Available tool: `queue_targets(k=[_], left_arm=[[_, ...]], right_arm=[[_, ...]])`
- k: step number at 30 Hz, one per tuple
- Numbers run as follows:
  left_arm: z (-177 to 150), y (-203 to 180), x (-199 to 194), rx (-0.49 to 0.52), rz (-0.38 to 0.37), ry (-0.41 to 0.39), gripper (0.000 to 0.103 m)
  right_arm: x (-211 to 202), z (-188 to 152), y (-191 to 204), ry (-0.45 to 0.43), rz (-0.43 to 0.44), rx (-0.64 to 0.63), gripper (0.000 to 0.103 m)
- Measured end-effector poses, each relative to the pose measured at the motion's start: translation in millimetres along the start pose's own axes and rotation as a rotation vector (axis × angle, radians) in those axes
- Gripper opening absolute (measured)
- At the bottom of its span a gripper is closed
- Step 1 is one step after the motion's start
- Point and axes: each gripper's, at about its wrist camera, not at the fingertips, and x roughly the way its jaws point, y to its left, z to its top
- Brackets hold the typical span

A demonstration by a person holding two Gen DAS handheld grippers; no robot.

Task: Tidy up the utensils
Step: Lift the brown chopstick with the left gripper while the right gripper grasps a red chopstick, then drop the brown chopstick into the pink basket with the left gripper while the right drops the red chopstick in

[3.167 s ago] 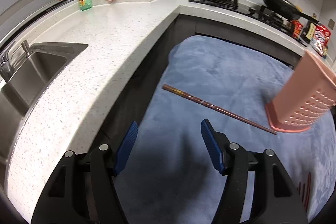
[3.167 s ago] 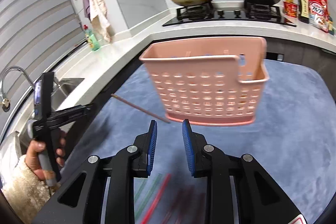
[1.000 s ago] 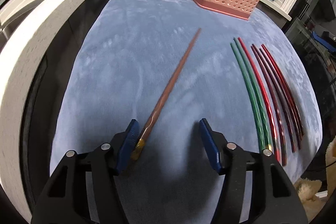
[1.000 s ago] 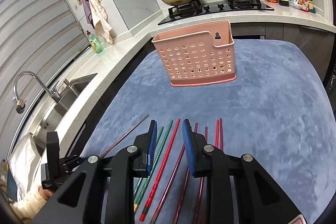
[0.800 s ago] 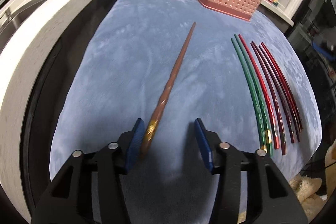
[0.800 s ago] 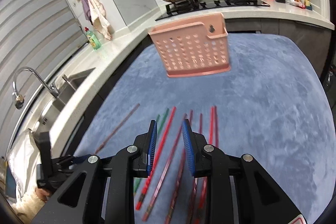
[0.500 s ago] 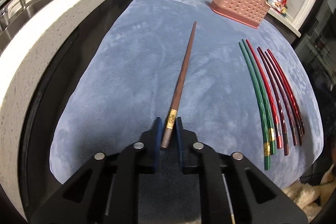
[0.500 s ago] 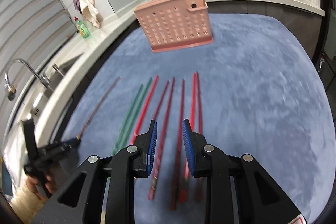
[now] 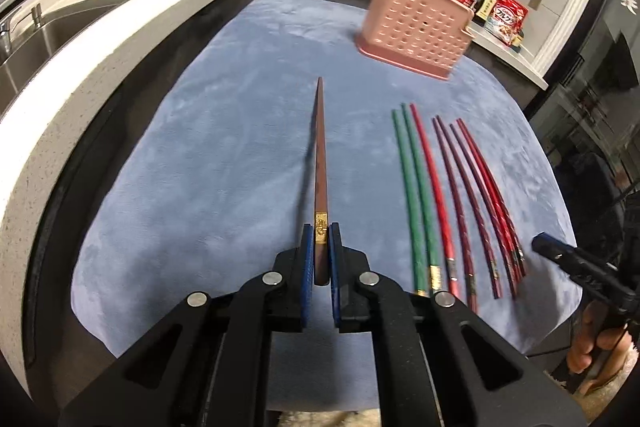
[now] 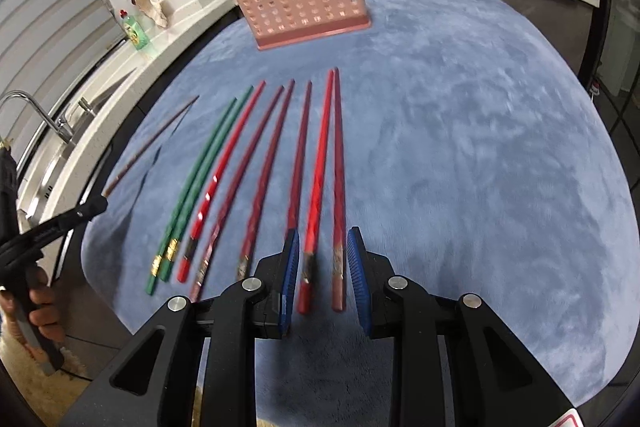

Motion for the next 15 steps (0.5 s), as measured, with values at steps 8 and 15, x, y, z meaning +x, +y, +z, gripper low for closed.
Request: queue_targets(k=[8,15], left_arm=[[-12.4,-27.8,3.7,0.026,-0.037,0.037,0.007],[-19.6,-37.3,9.0,0.034,-0.034,0.065,0.007]], right_arm=[[11.0,-12.1,-3.3,0.014,-0.041,-0.020,0.021],[19.3,-16.9,-9.6,0.008,-0.059,-0.018,0.007]])
